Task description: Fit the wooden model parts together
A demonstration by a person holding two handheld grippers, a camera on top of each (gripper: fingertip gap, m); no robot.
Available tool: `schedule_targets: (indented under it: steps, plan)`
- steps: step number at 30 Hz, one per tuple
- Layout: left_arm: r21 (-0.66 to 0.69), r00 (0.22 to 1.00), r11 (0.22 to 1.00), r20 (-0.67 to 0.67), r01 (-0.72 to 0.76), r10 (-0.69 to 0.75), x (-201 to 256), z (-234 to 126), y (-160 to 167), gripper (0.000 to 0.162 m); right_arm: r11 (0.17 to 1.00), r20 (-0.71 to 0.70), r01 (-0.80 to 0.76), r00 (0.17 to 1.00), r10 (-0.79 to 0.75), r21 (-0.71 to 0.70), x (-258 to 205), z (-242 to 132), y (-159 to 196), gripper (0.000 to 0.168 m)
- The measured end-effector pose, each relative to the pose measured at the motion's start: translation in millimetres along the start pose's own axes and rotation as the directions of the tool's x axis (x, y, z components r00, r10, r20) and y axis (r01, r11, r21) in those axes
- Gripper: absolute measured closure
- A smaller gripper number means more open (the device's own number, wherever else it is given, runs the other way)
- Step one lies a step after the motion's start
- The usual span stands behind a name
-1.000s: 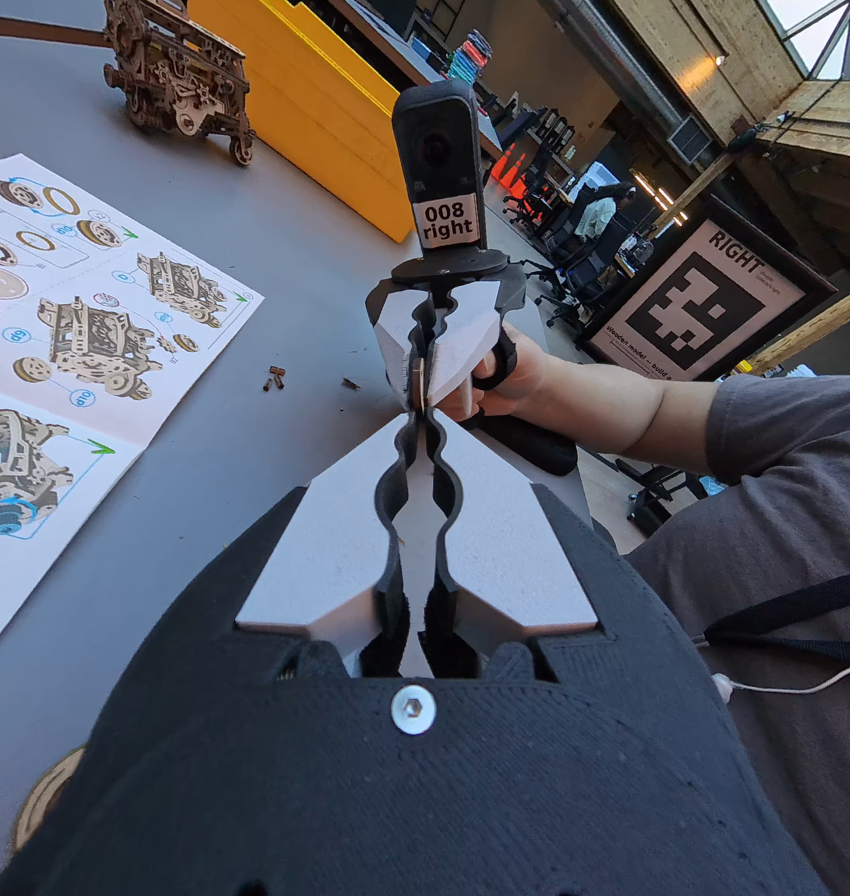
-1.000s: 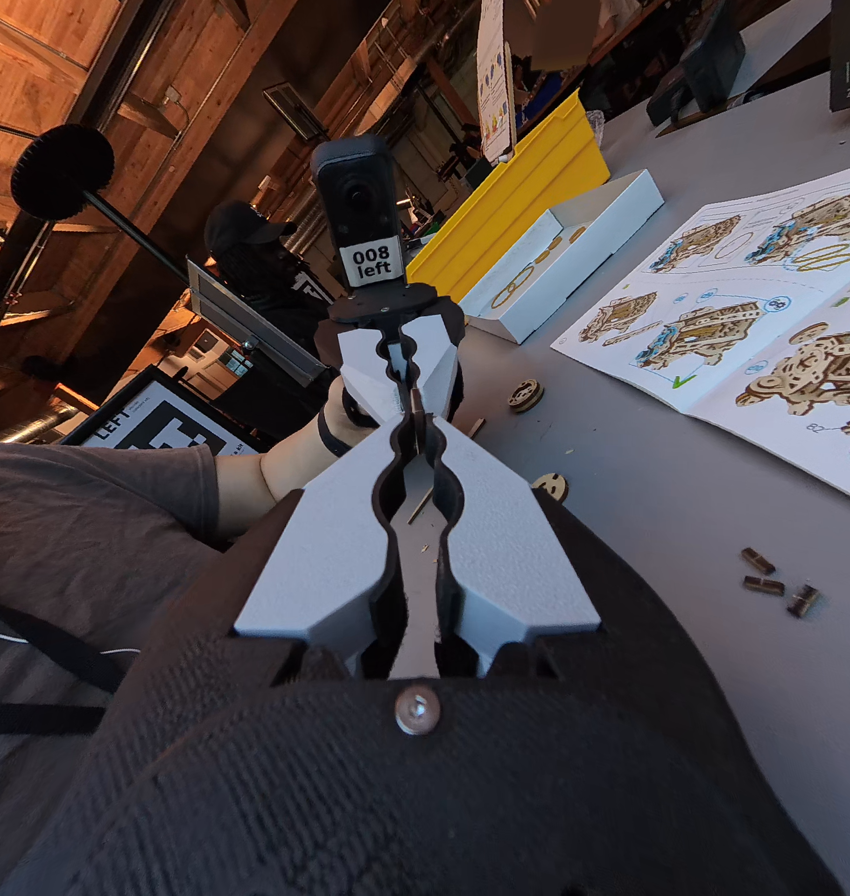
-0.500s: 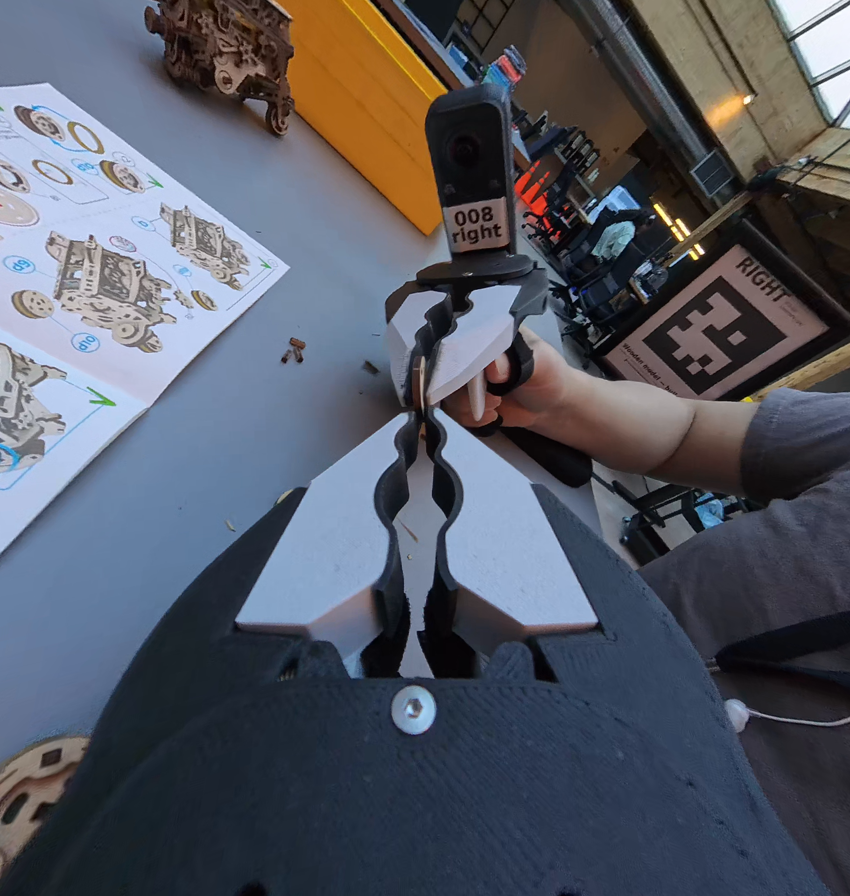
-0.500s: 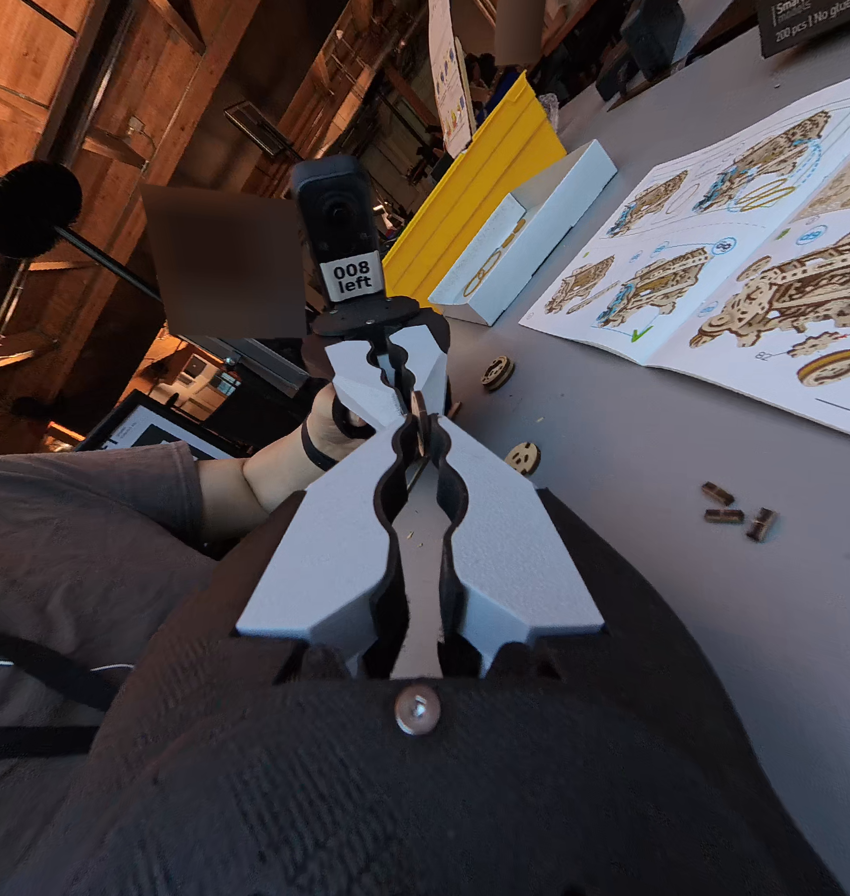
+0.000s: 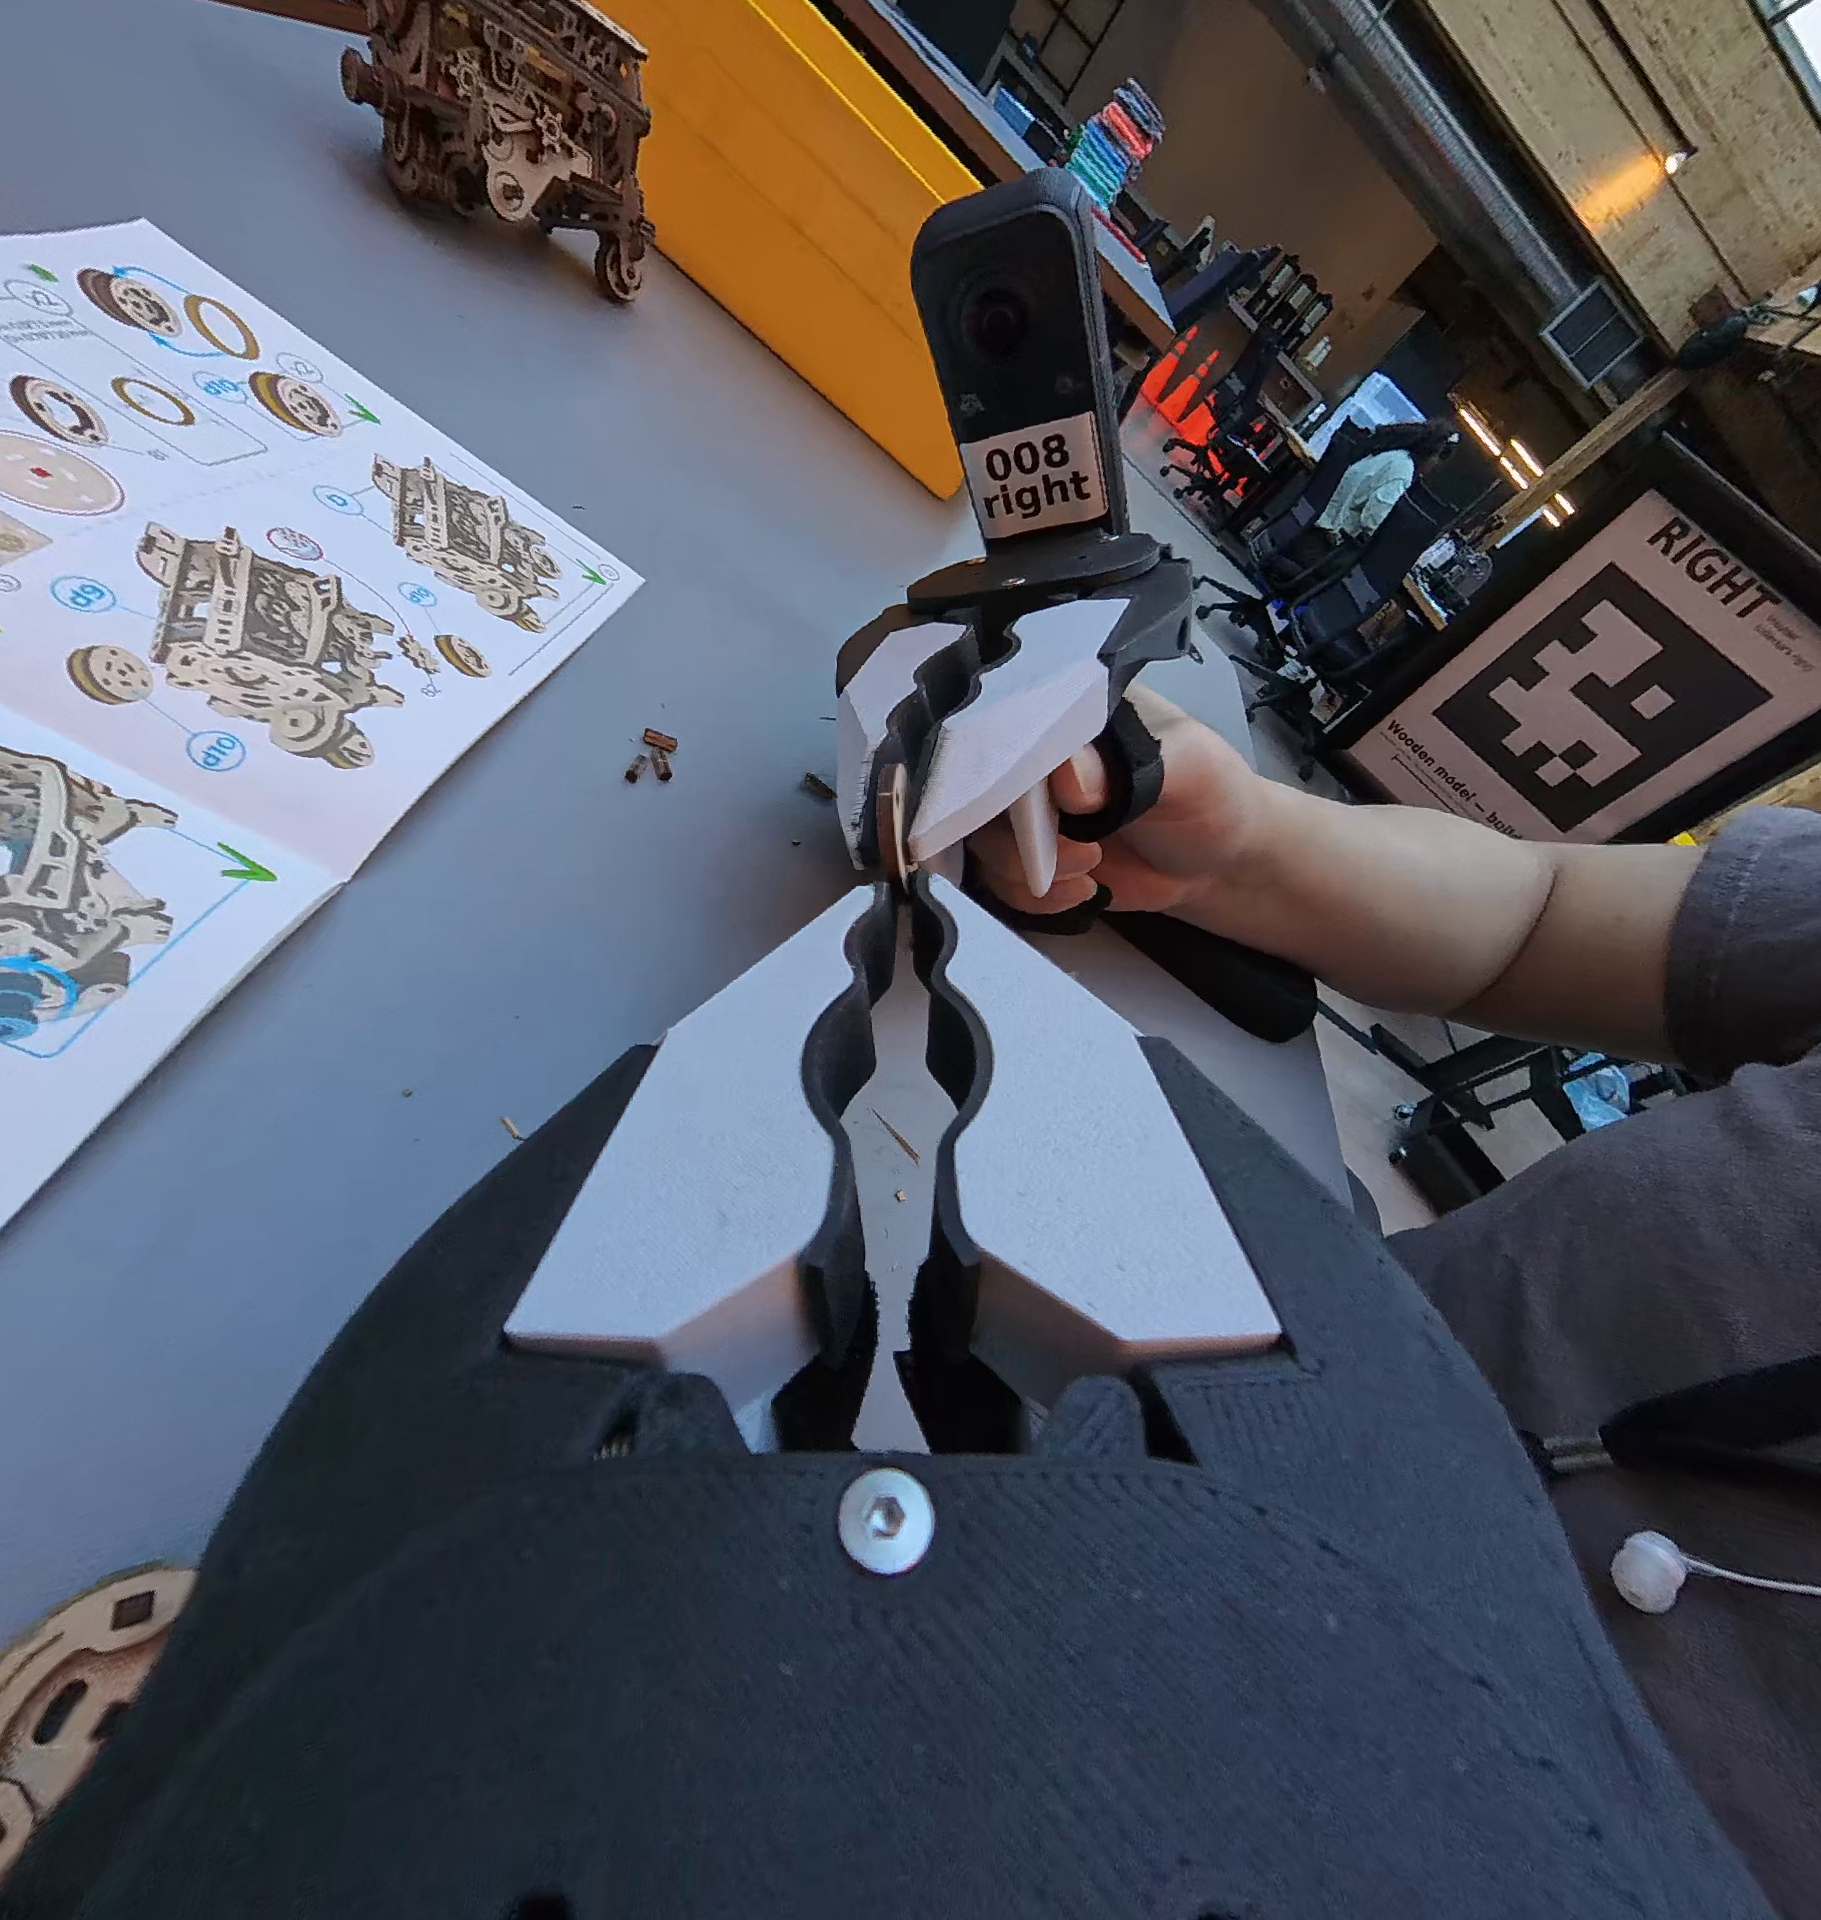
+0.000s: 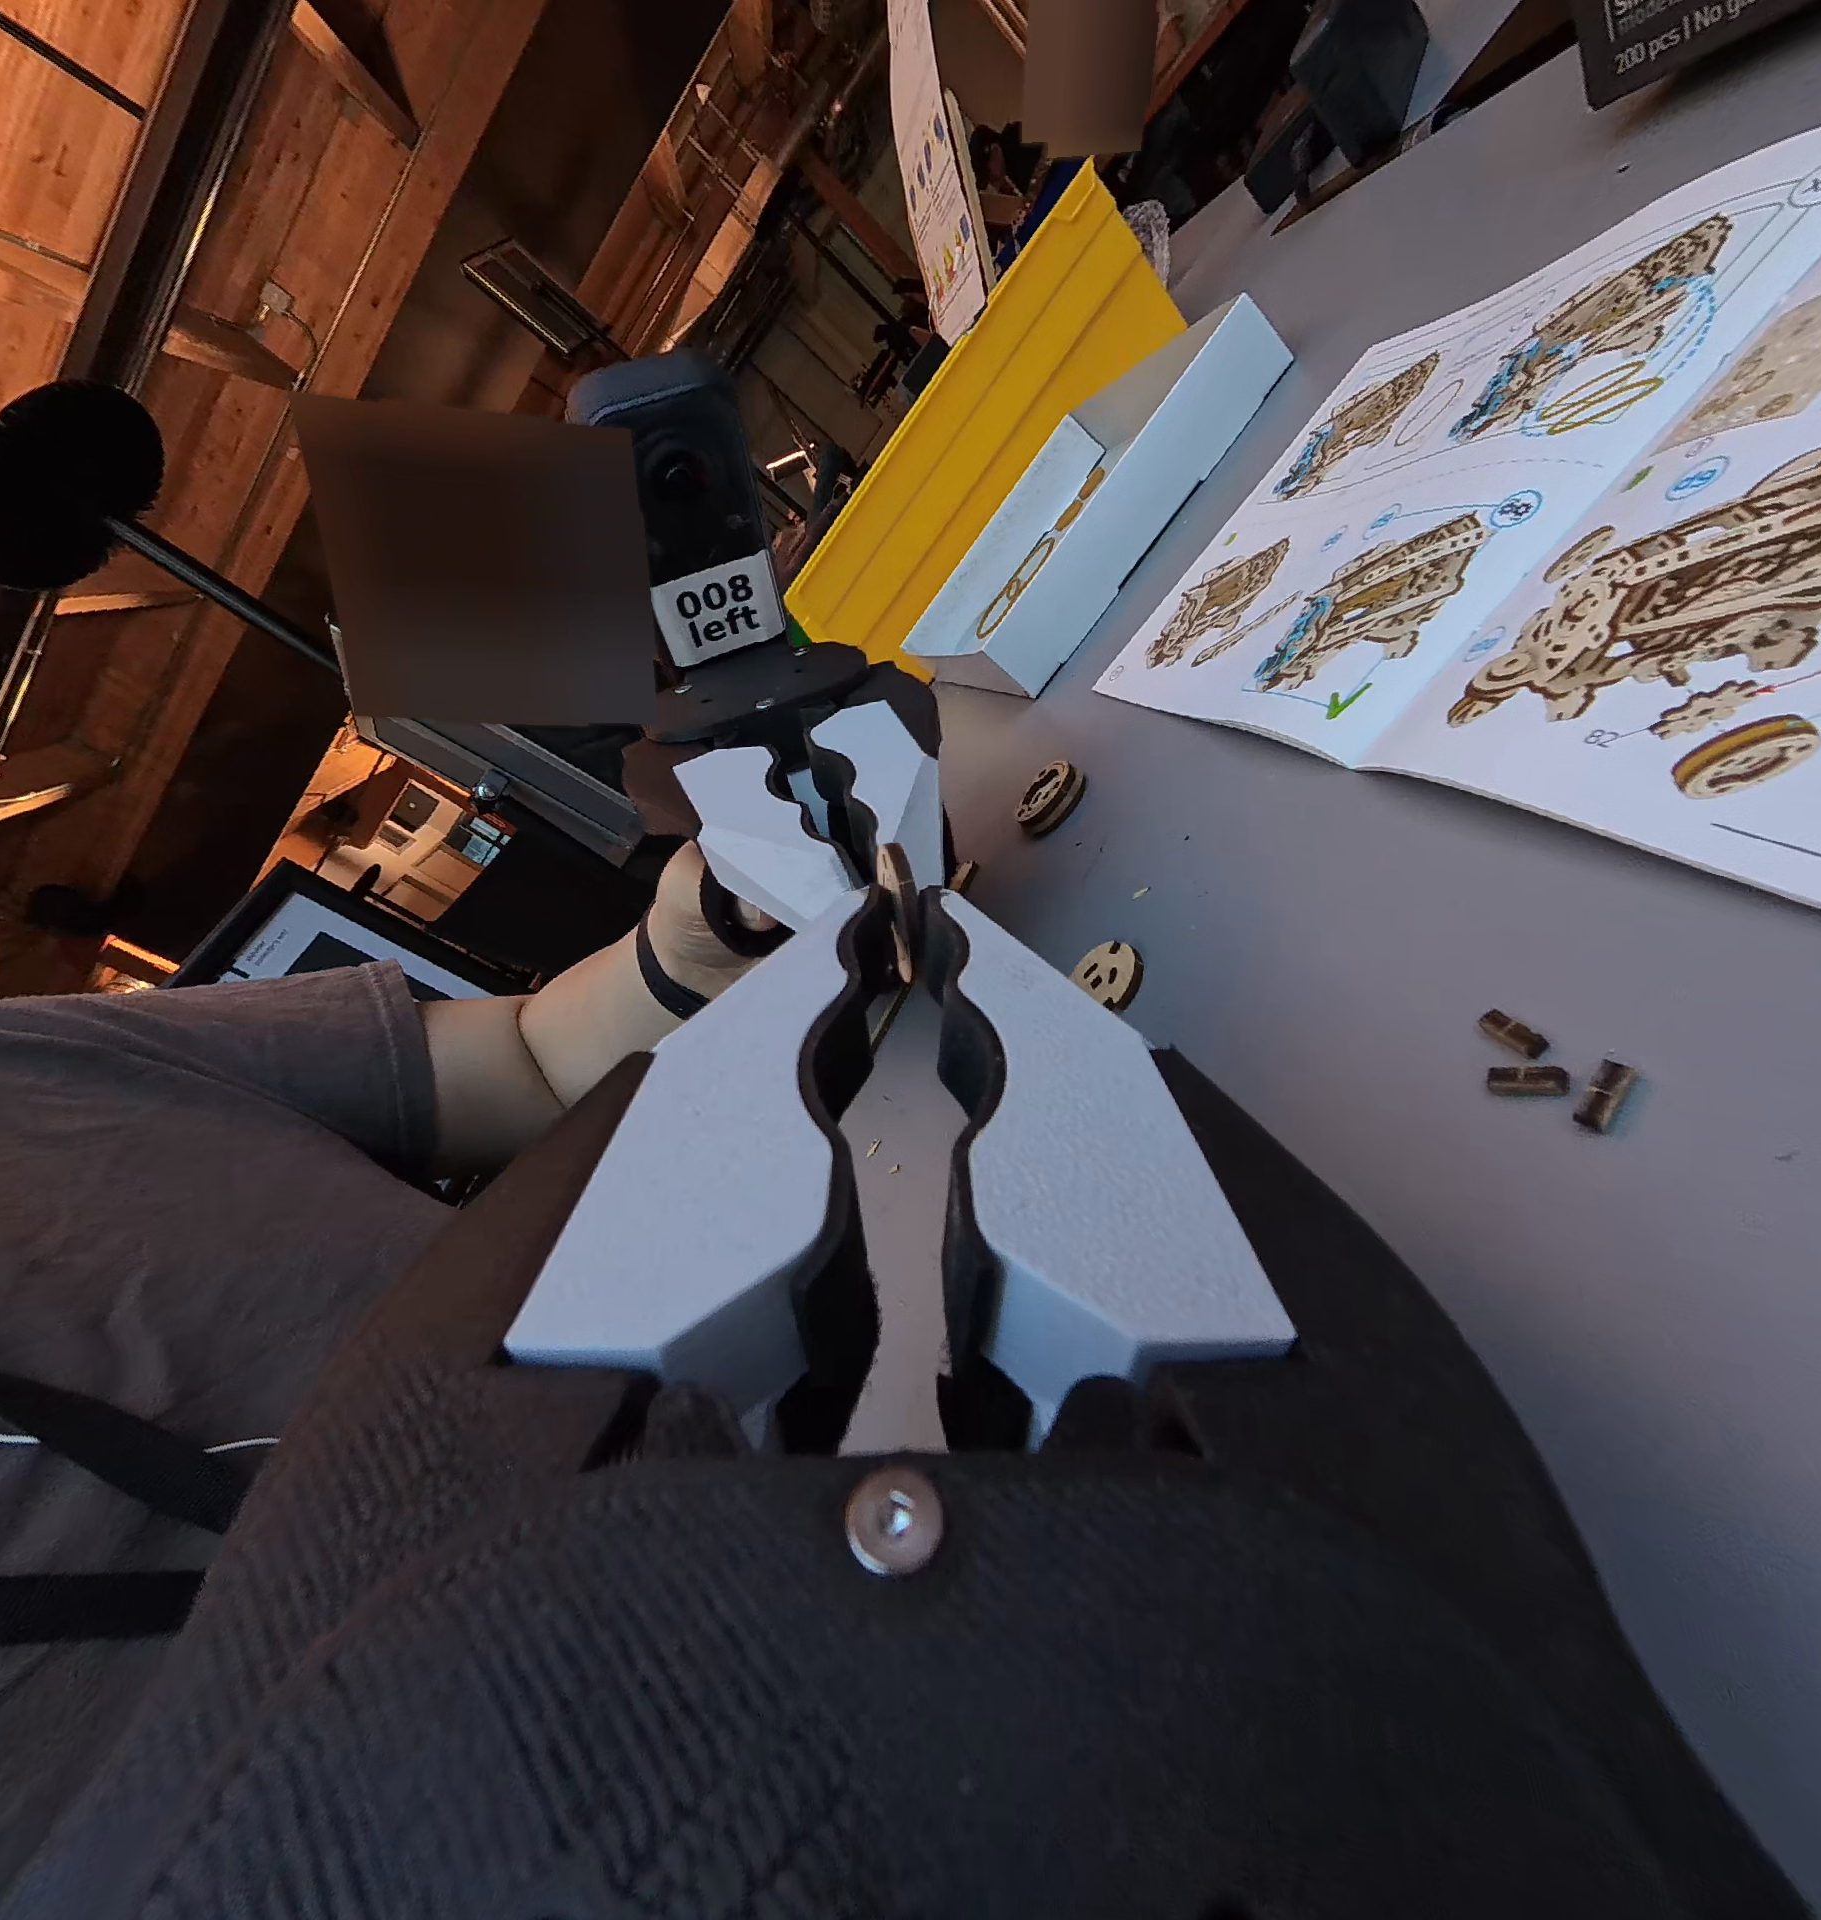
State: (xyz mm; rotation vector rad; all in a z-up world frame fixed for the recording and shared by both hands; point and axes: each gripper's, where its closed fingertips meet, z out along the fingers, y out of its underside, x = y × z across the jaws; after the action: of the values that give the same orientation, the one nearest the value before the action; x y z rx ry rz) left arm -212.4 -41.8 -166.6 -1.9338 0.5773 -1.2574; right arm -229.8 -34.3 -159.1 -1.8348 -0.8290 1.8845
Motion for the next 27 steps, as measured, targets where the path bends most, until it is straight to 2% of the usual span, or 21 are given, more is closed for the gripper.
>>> schedule_targets:
  steps: [7, 27]
  plan:
    - [0.007, 0.999, 0.999, 0.026, 0.045, -0.045, -4.9, 1.8, 6.1, 0.161, 0.999, -0.067, 0.032, 0.997, -0.033, -0.017, 6.6, 1.0, 4.1, 0.166]
    - [0.008, 0.995, 0.995, 0.019, 0.096, -0.096, -9.0, 2.4, 10.3, 0.16, 0.996, -0.133, 0.083, 0.987, -0.088, -0.039, 11.8, 2.1, 7.9, 0.167]
